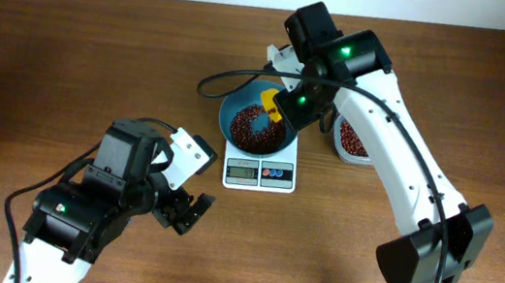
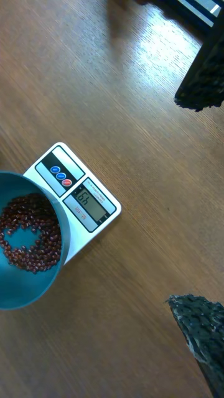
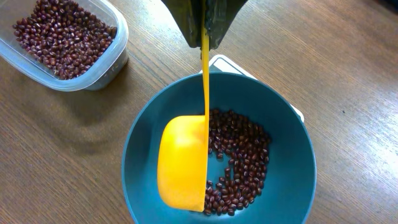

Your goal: Scoop item into bowl and weigh 50g on scale

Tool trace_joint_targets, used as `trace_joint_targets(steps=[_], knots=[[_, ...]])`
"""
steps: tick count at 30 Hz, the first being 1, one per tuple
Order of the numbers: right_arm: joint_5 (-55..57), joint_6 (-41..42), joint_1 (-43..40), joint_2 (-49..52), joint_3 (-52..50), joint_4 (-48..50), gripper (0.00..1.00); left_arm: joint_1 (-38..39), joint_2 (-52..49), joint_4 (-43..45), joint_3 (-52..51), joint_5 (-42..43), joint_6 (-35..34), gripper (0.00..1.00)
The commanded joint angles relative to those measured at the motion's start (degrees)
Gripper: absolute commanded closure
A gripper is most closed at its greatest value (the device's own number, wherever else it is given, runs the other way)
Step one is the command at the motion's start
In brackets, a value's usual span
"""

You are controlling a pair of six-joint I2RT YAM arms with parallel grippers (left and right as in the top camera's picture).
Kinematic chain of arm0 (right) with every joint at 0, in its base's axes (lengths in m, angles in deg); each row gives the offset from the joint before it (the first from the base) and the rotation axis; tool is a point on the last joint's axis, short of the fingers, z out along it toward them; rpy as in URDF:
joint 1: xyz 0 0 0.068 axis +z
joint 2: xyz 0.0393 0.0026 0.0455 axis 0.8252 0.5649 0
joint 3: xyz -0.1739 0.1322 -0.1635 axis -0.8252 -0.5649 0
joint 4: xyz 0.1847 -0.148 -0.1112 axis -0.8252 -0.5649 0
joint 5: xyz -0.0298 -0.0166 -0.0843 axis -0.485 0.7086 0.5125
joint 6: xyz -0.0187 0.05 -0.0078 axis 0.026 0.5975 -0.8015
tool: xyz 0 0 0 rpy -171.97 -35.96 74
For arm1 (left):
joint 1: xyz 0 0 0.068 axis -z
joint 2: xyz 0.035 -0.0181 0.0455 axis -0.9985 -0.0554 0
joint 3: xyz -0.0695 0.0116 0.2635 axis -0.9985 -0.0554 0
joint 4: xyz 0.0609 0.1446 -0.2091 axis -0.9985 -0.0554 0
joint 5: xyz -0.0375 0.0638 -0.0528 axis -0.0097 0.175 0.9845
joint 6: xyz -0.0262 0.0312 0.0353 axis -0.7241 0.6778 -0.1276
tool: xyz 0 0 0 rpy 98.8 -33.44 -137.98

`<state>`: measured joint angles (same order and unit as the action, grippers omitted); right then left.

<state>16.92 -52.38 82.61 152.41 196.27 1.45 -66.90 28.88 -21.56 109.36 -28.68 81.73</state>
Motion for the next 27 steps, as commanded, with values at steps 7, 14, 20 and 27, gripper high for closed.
trace_joint_targets(steps=[7,14,20,27], knots=[[-0.5,0.5,-0.1,-2.5,0.3,0.0,0.96,0.2,0.0,0.1,0.1,0.8,1.1,0.01],[-0.1,0.5,-0.1,-2.5,0.3,-0.1,0.96,0.2,0.0,0.1,0.1,0.8,1.1,0.01],[-0.6,1.6,0.0,-2.8,1.2,0.1,0.96,0.2,0.0,0.1,0.1,0.8,1.1,0.01],[-0.9,2.2,0.8,-3.2,1.9,0.7,0.96,0.2,0.0,0.1,0.1,0.8,1.0,0.01]])
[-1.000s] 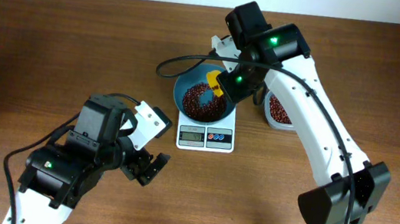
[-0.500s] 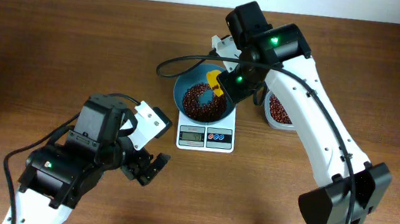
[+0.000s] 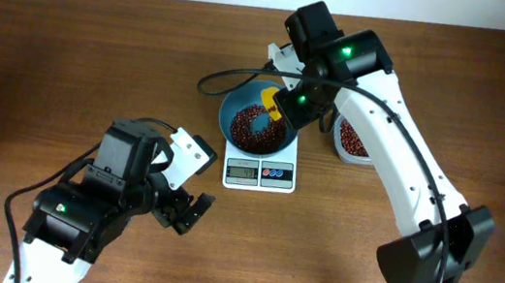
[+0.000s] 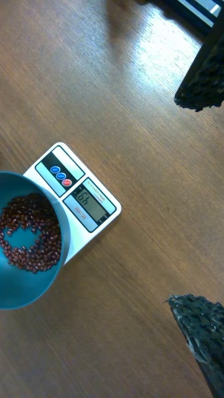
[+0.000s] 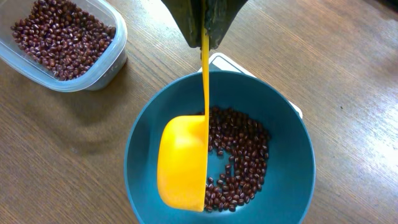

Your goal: Scoop item into bowl and weigh 50g on scale

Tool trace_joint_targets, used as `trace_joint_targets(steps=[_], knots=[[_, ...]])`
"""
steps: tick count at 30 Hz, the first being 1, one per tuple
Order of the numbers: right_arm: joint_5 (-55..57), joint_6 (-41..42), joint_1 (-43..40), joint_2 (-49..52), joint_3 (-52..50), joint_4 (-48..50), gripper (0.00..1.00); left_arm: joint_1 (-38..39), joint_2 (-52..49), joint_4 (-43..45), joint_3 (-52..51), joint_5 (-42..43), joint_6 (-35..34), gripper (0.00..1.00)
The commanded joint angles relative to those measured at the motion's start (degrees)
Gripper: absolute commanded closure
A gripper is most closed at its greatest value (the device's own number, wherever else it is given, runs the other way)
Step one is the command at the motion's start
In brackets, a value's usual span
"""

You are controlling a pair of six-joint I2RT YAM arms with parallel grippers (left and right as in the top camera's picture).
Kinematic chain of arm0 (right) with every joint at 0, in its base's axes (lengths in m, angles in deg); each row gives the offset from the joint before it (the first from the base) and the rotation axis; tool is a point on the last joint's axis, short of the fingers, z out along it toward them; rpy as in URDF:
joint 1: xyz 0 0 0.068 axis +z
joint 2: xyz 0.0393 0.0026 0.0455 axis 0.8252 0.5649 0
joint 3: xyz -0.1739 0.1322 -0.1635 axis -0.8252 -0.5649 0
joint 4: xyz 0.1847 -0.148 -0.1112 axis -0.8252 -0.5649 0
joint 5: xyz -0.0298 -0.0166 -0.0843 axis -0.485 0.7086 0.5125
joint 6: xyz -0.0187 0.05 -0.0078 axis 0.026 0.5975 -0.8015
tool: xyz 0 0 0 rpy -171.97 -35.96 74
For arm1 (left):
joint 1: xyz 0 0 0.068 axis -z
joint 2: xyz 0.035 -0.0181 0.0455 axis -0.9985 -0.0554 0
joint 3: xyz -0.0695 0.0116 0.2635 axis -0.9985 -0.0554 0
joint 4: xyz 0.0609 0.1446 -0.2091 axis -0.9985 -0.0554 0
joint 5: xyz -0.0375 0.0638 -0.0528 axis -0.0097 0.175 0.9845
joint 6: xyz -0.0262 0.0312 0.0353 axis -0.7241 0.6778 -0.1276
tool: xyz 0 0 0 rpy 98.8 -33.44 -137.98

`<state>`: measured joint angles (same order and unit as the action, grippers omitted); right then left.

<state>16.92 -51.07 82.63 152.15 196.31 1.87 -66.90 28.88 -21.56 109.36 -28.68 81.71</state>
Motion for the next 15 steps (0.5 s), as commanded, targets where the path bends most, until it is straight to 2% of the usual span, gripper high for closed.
trace_joint_targets(steps=[1,15], knots=[[-0.7,0.9,0.8,-3.0,1.6,-0.1,0.96,0.2,0.0,0.1,0.1,0.8,1.1,0.01],[2.0,0.9,1.0,-3.2,-2.3,-0.2,0.96,0.2,0.0,0.1,0.1,0.8,1.1,0.01]])
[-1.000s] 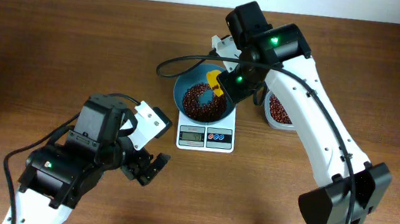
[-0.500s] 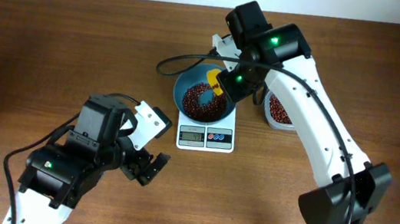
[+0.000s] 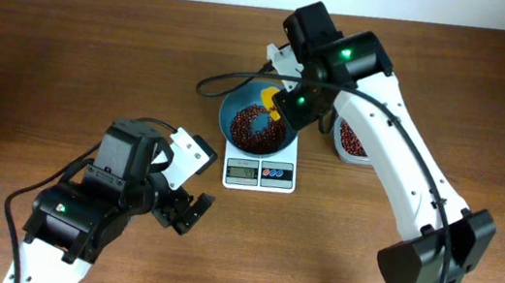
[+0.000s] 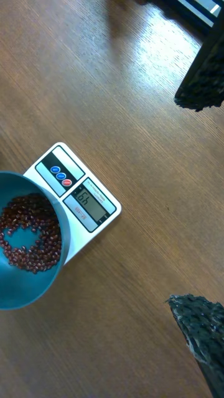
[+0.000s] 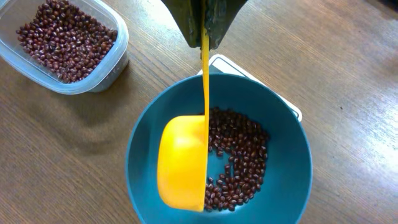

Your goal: Scoop item into bowl and weigh 50g on scale

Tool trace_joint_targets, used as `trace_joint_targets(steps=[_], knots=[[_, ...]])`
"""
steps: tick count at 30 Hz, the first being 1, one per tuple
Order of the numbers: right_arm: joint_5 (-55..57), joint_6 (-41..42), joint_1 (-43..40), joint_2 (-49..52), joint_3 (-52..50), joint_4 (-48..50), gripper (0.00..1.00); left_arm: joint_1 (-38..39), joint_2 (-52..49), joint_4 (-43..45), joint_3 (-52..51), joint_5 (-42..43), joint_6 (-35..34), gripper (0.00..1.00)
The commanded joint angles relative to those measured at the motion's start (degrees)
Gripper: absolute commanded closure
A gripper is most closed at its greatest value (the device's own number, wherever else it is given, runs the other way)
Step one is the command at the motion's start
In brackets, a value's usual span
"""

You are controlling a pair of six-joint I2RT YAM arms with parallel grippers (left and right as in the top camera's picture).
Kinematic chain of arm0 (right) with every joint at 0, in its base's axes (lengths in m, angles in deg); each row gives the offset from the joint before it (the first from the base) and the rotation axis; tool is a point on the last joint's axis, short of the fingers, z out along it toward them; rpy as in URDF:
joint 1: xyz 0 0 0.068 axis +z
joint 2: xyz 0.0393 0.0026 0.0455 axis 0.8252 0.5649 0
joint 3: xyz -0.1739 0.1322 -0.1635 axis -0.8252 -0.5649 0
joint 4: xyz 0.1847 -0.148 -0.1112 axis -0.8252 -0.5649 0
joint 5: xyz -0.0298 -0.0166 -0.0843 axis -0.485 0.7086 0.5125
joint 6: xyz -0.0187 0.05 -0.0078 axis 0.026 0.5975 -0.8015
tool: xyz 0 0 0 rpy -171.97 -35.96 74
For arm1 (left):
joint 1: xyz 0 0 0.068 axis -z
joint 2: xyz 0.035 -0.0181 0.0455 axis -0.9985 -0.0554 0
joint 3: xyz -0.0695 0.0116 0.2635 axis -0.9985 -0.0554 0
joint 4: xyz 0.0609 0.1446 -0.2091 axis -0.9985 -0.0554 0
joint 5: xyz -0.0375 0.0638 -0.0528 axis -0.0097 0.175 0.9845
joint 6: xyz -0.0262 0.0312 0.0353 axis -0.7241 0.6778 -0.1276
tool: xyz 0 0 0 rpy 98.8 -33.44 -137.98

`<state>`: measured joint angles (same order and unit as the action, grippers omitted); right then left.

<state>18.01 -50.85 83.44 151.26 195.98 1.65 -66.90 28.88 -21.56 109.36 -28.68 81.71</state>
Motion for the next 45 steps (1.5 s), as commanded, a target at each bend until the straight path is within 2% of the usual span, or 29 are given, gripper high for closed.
trace_joint_targets(steps=[1,33,38,43,45], knots=[[0.7,0.7,0.2,-2.3,-2.0,0.0,0.96,0.2,0.0,0.1,0.1,0.8,1.1,0.01],[3.4,1.1,1.5,-2.7,-0.5,0.2,0.96,0.2,0.0,0.1,0.1,0.8,1.1,0.01],[1.1,2.6,1.0,-2.7,-0.5,0.4,0.96,0.2,0.0,0.1,0.1,0.8,1.1,0.01],[-14.9,1.2,-4.9,-2.8,-0.5,1.1,0.96,0.2,0.0,0.1,0.1,0.8,1.1,0.01],[-16.9,-0.1,-6.0,-2.8,-0.5,1.5,0.96,0.2,0.0,0.1,0.1,0.8,1.1,0.01]])
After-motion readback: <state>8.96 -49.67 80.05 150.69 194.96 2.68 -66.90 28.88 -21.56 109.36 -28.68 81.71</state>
